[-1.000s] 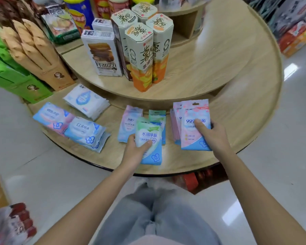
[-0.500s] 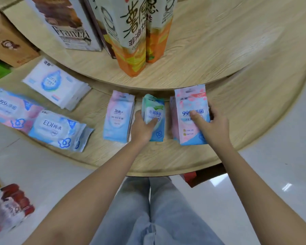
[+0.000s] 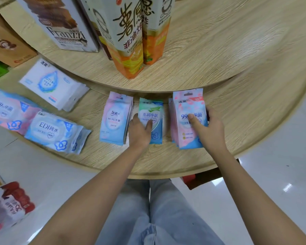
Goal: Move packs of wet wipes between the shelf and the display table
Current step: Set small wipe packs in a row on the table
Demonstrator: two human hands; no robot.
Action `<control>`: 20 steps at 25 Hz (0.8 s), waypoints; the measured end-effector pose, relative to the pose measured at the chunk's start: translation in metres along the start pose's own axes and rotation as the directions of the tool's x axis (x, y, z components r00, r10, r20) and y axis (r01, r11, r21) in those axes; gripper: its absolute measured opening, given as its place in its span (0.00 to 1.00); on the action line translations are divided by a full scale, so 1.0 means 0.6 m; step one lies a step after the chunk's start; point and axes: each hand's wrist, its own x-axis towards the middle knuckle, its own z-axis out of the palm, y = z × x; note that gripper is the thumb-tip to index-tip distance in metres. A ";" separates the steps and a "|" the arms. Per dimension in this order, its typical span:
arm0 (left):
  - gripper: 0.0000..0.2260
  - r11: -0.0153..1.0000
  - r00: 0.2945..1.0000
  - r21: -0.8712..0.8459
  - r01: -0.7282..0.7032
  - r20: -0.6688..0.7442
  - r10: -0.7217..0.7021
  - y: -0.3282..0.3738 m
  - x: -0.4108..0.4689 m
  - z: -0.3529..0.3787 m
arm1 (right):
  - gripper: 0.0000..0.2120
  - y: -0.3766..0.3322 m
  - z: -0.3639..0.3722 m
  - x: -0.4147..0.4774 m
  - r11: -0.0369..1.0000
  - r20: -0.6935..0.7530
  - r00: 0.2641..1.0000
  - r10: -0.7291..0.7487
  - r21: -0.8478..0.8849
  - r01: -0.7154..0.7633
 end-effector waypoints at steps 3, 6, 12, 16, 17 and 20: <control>0.20 0.999 0.998 0.006 0.043 0.038 -0.043 -0.002 0.000 -0.003 | 0.15 -0.005 -0.003 0.004 1.000 0.012 1.000 -0.003 0.017 0.003; 0.22 0.996 0.994 0.048 0.071 0.086 -0.075 0.009 -0.007 -0.003 | 0.16 -0.006 0.001 0.003 1.000 0.010 1.000 0.005 0.004 -0.006; 0.27 0.982 0.988 0.164 0.091 0.110 -0.110 0.027 -0.010 0.006 | 0.24 0.003 0.006 0.007 1.000 0.008 1.000 0.021 -0.014 -0.021; 0.22 0.991 0.994 0.124 0.050 0.095 -0.062 0.026 -0.017 -0.010 | 0.21 0.001 0.000 0.012 1.000 0.050 0.998 0.029 0.006 -0.029; 0.19 0.997 0.998 0.081 -0.017 0.059 0.013 0.031 -0.028 -0.021 | 0.23 -0.001 -0.007 0.011 0.999 0.047 0.998 0.034 0.001 -0.034; 0.14 0.972 0.976 -0.091 -0.216 -0.020 0.215 0.049 -0.080 -0.070 | 0.20 -0.010 -0.046 -0.008 0.997 -0.079 0.995 0.054 0.055 -0.050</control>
